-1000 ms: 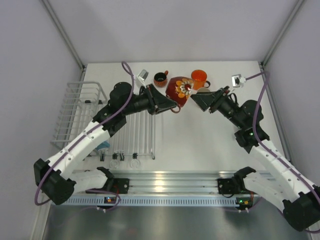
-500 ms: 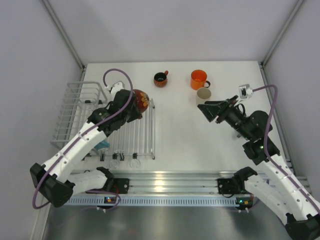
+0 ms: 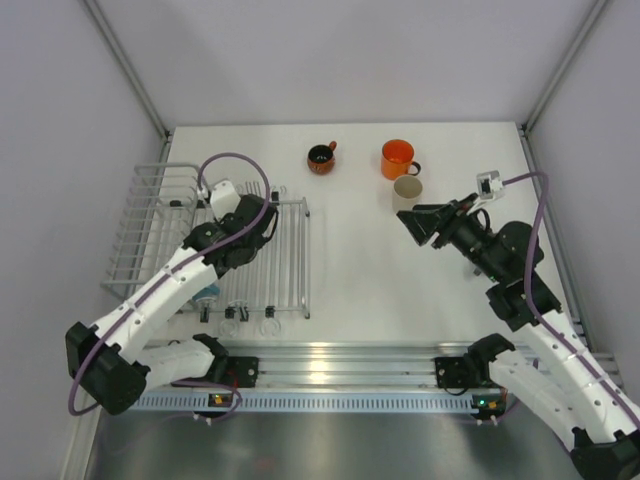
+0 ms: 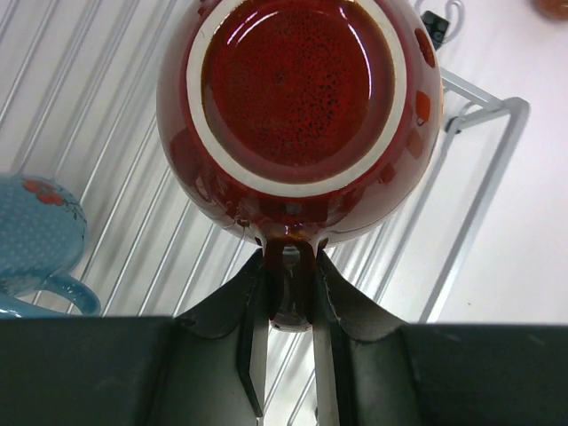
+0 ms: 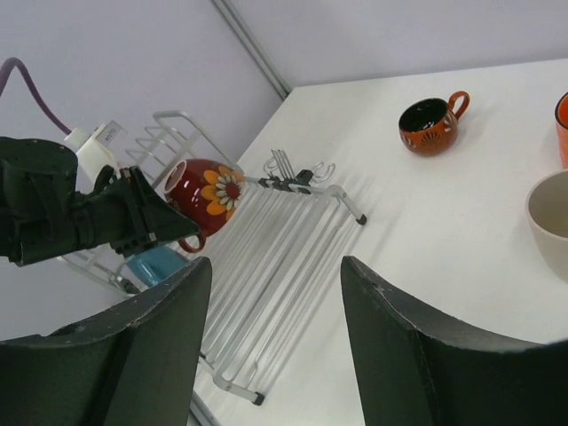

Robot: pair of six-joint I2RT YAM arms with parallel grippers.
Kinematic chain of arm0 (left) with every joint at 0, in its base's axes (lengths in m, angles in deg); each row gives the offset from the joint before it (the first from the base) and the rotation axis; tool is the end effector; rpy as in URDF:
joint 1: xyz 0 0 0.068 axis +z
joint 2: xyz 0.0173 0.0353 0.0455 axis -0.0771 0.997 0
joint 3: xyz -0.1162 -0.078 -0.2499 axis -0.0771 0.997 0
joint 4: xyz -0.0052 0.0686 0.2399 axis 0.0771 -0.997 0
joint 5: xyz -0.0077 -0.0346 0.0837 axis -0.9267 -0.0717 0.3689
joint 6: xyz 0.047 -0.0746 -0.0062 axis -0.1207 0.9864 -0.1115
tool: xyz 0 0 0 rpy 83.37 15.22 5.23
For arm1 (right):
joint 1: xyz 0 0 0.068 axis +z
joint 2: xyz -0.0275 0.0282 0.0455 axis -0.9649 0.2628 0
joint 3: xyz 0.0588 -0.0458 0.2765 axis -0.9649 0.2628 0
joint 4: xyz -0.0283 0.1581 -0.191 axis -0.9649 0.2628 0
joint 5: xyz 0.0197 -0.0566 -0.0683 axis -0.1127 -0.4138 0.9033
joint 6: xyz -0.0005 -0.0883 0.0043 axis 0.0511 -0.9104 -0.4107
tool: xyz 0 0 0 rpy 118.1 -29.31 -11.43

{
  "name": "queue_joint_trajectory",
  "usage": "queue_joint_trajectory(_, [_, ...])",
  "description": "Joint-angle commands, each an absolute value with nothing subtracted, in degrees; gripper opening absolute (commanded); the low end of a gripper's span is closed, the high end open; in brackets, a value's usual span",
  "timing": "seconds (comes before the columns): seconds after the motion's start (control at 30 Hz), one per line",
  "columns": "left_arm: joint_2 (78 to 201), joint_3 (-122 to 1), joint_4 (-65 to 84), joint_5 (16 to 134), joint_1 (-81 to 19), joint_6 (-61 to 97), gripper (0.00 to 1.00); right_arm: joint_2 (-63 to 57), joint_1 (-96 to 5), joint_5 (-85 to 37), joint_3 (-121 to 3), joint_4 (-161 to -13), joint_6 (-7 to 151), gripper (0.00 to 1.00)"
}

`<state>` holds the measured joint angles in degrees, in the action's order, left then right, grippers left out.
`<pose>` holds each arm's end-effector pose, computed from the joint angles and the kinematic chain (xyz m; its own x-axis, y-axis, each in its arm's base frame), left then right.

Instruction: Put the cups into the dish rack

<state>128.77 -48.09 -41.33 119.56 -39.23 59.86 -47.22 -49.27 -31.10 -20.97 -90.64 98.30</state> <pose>0.2068 -0.0870 0.2932 -0.5310 -0.4172 -0.7376 -0.4293 0.8829 -0.1903 0.1527 0.0945 0.3550 -0.2924 0.4447 -0.8466 -0.5729 0.6273 0.5274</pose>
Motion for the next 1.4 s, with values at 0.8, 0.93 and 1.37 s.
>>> queue_joint_trajectory(0.8, [142.4,-48.1,-38.0,127.3,-27.4,76.7,0.00,-46.1,-48.9,-27.8,-21.3,-88.1,92.6,0.61])
queue_joint_trajectory(0.93, [145.4,-48.6,-38.0,128.5,-26.9,78.5,0.00,-46.2,-49.0,-27.1,-21.4,-87.8,91.5,0.61])
queue_joint_trajectory(1.37, [152.9,-51.0,-38.1,132.6,-26.9,77.5,0.07,-47.1,-49.0,-25.7,-21.3,-85.5,88.7,0.61])
